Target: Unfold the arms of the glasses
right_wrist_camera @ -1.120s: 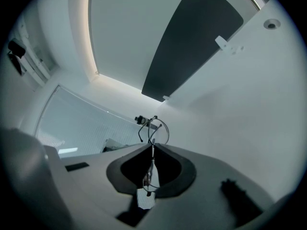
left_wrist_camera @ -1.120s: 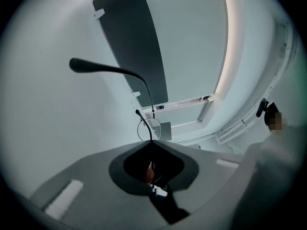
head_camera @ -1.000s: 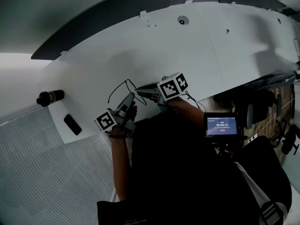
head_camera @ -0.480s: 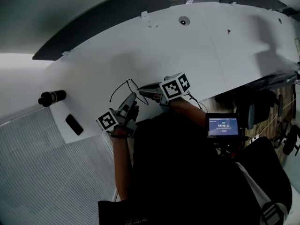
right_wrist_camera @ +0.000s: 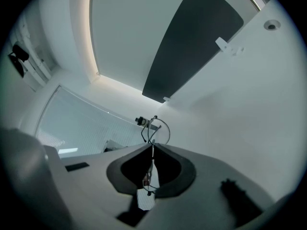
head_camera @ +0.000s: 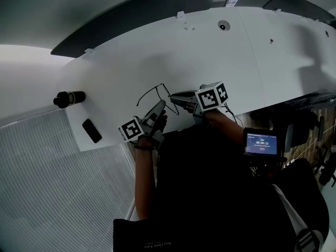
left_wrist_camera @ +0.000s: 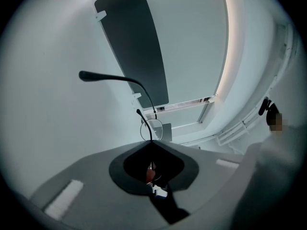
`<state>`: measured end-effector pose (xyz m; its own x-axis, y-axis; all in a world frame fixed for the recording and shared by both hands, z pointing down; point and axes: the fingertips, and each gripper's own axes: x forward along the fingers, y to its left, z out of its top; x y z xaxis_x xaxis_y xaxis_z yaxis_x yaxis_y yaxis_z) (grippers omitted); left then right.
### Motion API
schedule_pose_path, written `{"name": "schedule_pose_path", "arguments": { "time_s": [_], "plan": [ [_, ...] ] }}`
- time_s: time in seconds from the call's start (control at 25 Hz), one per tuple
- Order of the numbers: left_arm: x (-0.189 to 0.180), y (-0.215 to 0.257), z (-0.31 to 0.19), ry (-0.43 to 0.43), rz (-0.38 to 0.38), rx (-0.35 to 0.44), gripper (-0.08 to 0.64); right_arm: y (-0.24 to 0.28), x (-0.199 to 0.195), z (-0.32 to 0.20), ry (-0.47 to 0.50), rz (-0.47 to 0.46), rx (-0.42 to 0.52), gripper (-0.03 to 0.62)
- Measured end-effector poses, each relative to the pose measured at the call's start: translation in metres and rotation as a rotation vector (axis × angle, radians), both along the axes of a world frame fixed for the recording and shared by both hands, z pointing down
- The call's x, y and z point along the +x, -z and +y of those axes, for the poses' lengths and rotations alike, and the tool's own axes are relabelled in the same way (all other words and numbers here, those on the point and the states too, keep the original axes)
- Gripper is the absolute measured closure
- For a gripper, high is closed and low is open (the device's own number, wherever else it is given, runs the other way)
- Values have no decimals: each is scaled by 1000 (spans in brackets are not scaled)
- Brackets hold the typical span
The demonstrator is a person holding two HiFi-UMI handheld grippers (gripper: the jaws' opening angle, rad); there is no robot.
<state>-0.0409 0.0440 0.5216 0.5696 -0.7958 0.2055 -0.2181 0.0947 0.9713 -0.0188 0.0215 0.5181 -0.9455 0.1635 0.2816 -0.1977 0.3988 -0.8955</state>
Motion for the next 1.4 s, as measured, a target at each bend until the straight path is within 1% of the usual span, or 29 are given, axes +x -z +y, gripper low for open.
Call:
{"name": "schedule_pose_path", "arguments": {
  "time_s": [0.16, 0.36, 0.72, 1.4],
  "plan": [
    [-1, -1, 1, 7, 6, 3, 545, -1, 2, -1, -5, 3, 0, 574],
    [-4, -3, 3, 14, 4, -12, 545, -3, 3, -3, -10, 13, 6, 574],
    [-7, -2, 3, 14, -8, -2, 543, 0, 3, -5, -21, 0, -5, 574],
    [-10, -1, 5, 29, 7, -6, 543, -3, 8, -10, -47, 6, 0, 574]
  ]
}}
